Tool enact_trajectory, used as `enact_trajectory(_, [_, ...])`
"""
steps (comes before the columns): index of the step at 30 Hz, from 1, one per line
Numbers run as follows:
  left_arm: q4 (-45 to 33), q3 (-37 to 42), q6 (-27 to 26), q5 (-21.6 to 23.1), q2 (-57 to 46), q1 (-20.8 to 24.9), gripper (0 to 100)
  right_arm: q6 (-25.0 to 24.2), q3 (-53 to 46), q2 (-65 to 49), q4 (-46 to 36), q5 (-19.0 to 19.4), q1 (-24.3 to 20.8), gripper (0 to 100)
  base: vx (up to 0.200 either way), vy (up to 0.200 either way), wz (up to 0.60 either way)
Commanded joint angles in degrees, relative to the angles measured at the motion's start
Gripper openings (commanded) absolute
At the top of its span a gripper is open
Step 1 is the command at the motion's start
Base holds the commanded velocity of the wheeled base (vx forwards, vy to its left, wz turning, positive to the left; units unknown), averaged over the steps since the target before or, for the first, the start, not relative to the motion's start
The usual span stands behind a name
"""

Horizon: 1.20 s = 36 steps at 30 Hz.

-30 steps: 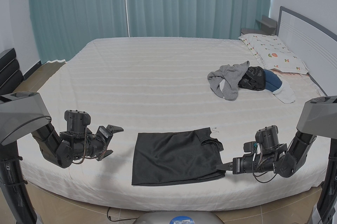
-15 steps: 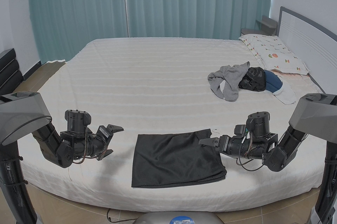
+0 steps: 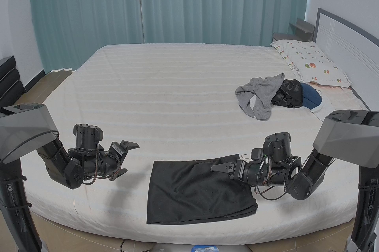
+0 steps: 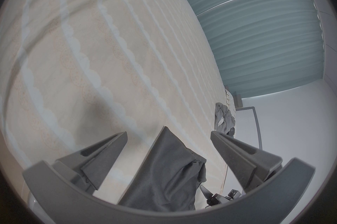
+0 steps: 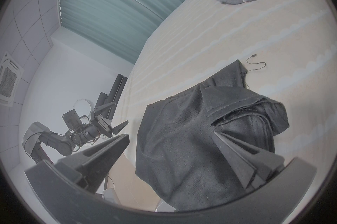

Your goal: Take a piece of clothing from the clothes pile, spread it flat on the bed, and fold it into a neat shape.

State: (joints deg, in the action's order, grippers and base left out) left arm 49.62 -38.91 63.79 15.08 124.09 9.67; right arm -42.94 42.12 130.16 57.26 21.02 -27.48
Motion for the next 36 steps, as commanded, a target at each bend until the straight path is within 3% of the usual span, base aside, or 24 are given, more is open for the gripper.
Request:
enact_trajectory(1, [0.0, -0.3, 0.0, 0.0, 0.2, 0.0, 100, 0.0, 0.9, 2.4, 0.3, -0.1, -0.2, 100, 0.000, 0.000, 0.00])
enact_trajectory(6, [0.0, -0.3, 0.0, 0.0, 0.2, 0.0, 100, -0.1, 4.1, 4.5, 0.6, -1.8, 0.7, 100, 0.000, 0.000, 0.00])
enact_trajectory(16, [-0.1, -1.3, 0.0, -0.1, 0.6, 0.4, 100, -0.2, 11.1, 7.5, 0.7, -10.3, 6.3, 100, 0.000, 0.000, 0.00])
enact_trajectory(24, [-0.5, -4.1, -0.1, -0.6, 2.1, 2.5, 100, -0.1, 10.2, 8.0, 3.8, -11.4, 8.1, 100, 0.000, 0.000, 0.00])
enact_trajectory(28, [-0.6, -6.1, -1.4, -3.3, 4.1, 5.1, 100, -0.1, 9.2, 8.1, 5.6, -11.4, 8.1, 100, 0.000, 0.000, 0.00])
enact_trajectory(32, [-0.4, -7.8, -9.6, -9.6, 8.6, 9.0, 100, -0.2, 7.8, 8.2, 7.0, -11.3, 8.1, 100, 0.000, 0.000, 0.00])
enact_trajectory(36, [-0.4, -11.1, -12.7, -12.8, 11.9, 11.5, 100, -0.3, 7.5, 8.2, 7.2, -11.0, 8.0, 100, 0.000, 0.000, 0.00])
